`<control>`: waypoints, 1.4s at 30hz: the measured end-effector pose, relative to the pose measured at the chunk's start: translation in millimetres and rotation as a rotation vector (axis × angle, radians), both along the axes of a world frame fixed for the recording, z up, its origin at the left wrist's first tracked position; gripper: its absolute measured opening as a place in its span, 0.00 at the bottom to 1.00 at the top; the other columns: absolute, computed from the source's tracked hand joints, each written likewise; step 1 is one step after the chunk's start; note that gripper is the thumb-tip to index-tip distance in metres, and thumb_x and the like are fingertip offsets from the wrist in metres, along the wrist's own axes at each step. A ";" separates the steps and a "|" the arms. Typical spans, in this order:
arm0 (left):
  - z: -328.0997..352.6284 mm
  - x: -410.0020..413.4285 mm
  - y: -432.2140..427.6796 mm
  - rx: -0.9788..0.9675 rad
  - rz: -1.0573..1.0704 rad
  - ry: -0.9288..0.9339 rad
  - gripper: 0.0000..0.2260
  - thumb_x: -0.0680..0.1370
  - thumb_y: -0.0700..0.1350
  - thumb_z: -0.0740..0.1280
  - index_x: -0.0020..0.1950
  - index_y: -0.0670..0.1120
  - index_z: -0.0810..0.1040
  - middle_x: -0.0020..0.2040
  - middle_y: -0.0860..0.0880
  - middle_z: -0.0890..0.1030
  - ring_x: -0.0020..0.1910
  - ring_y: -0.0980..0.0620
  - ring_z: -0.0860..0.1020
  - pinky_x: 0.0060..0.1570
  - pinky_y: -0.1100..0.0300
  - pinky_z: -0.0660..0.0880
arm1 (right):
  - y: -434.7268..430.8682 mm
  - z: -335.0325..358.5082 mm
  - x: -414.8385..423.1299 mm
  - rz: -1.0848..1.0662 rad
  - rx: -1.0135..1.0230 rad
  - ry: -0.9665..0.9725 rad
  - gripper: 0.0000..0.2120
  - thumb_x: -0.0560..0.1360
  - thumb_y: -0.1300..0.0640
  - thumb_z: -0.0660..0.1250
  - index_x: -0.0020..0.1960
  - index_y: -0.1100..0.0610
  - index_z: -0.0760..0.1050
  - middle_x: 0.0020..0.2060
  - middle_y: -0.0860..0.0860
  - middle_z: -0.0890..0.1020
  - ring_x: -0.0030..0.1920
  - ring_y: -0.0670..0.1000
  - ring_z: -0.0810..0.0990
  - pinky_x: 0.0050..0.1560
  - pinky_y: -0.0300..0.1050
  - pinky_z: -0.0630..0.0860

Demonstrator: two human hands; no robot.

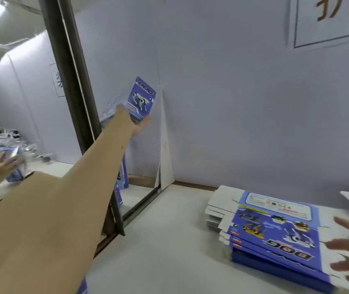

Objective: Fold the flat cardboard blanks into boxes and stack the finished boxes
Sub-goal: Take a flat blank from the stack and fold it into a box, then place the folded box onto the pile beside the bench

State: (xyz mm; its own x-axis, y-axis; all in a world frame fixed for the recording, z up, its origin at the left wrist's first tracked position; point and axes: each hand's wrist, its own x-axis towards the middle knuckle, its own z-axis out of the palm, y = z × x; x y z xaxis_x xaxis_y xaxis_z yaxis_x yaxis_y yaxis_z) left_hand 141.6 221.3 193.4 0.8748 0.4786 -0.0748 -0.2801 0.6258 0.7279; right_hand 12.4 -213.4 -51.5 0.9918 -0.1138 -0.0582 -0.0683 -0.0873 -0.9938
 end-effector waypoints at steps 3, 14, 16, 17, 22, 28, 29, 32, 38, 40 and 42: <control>0.0 10.6 -1.5 0.080 0.003 -0.101 0.19 0.81 0.54 0.63 0.67 0.44 0.71 0.65 0.45 0.77 0.62 0.45 0.77 0.53 0.50 0.79 | -18.7 21.1 -6.7 0.047 -0.124 -0.033 0.14 0.82 0.62 0.58 0.59 0.46 0.76 0.49 0.56 0.83 0.44 0.66 0.83 0.51 0.64 0.79; -165.9 -1.5 -102.5 1.194 -0.600 0.257 0.11 0.81 0.43 0.63 0.62 0.45 0.77 0.58 0.48 0.79 0.52 0.53 0.77 0.45 0.67 0.73 | -13.4 12.3 -18.2 0.091 -0.525 -0.109 0.09 0.75 0.56 0.70 0.48 0.41 0.80 0.48 0.45 0.85 0.46 0.44 0.82 0.49 0.39 0.75; -203.8 -15.8 -141.3 1.510 -0.550 0.094 0.16 0.79 0.45 0.67 0.66 0.49 0.75 0.64 0.52 0.76 0.58 0.58 0.73 0.51 0.70 0.70 | -11.1 2.0 -15.1 0.088 -0.724 -0.136 0.11 0.77 0.58 0.68 0.54 0.42 0.76 0.57 0.44 0.78 0.53 0.45 0.78 0.51 0.29 0.69; -218.5 -28.5 -158.3 1.603 -0.585 -0.010 0.20 0.78 0.48 0.68 0.69 0.52 0.73 0.69 0.54 0.72 0.63 0.59 0.70 0.58 0.68 0.67 | -10.7 -4.4 -11.6 0.107 -0.824 -0.152 0.13 0.78 0.56 0.67 0.60 0.44 0.74 0.61 0.44 0.74 0.59 0.44 0.74 0.55 0.26 0.66; -267.9 -69.9 -212.1 2.166 -0.667 -0.313 0.29 0.79 0.63 0.58 0.78 0.61 0.52 0.79 0.57 0.49 0.77 0.58 0.45 0.74 0.56 0.39 | -9.3 -10.6 -14.6 0.190 -0.978 -0.134 0.21 0.81 0.51 0.63 0.72 0.46 0.66 0.70 0.43 0.64 0.73 0.45 0.62 0.67 0.31 0.57; -273.6 -90.0 -214.5 2.245 -0.145 -0.777 0.20 0.69 0.49 0.78 0.60 0.48 0.82 0.59 0.48 0.82 0.57 0.50 0.82 0.51 0.60 0.79 | -18.7 3.6 -17.3 0.220 -0.997 -0.096 0.19 0.79 0.47 0.65 0.69 0.45 0.71 0.66 0.43 0.73 0.62 0.44 0.71 0.58 0.35 0.67; -273.2 -90.2 -211.8 2.217 -0.114 -0.831 0.19 0.64 0.48 0.81 0.54 0.49 0.85 0.52 0.50 0.85 0.50 0.52 0.84 0.42 0.61 0.81 | -20.7 8.8 -18.3 0.202 -0.952 -0.109 0.18 0.78 0.46 0.65 0.67 0.44 0.72 0.64 0.43 0.75 0.60 0.44 0.73 0.55 0.36 0.68; -253.6 -93.2 -204.4 2.250 -0.287 -0.711 0.17 0.72 0.51 0.75 0.60 0.54 0.82 0.59 0.56 0.82 0.56 0.58 0.80 0.49 0.67 0.77 | -29.7 28.6 -21.8 0.062 -0.747 -0.275 0.12 0.78 0.50 0.67 0.62 0.45 0.77 0.60 0.41 0.79 0.54 0.38 0.77 0.52 0.28 0.70; -234.9 -96.2 -197.3 2.376 -0.272 -0.726 0.21 0.66 0.38 0.76 0.58 0.46 0.81 0.51 0.51 0.84 0.46 0.54 0.83 0.37 0.64 0.77 | -49.1 60.4 -31.3 -0.173 -0.409 -0.515 0.10 0.78 0.61 0.66 0.52 0.47 0.80 0.50 0.44 0.85 0.51 0.42 0.82 0.51 0.37 0.75; -235.1 -102.0 -199.9 2.305 -0.121 -0.865 0.17 0.56 0.35 0.80 0.43 0.45 0.84 0.35 0.51 0.83 0.30 0.53 0.81 0.22 0.64 0.73 | -50.6 60.6 -31.2 -0.203 -0.394 -0.521 0.10 0.78 0.63 0.66 0.51 0.48 0.80 0.48 0.45 0.85 0.51 0.47 0.82 0.53 0.41 0.76; -234.9 -107.8 -205.9 2.275 -0.082 -0.910 0.10 0.61 0.43 0.81 0.37 0.49 0.83 0.30 0.55 0.80 0.26 0.55 0.78 0.21 0.66 0.69 | -49.4 57.0 -29.4 -0.197 -0.403 -0.494 0.10 0.78 0.63 0.66 0.51 0.49 0.80 0.48 0.45 0.85 0.50 0.48 0.82 0.51 0.40 0.75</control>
State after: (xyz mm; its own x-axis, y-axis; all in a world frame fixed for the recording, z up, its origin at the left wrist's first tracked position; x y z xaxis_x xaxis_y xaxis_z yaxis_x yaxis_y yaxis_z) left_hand 33.9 15.4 -41.5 0.3994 -0.7623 0.5094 -0.7919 -0.5668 -0.2274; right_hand -17.0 -262.9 5.6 0.8492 -0.2138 0.4829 0.3341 -0.4907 -0.8047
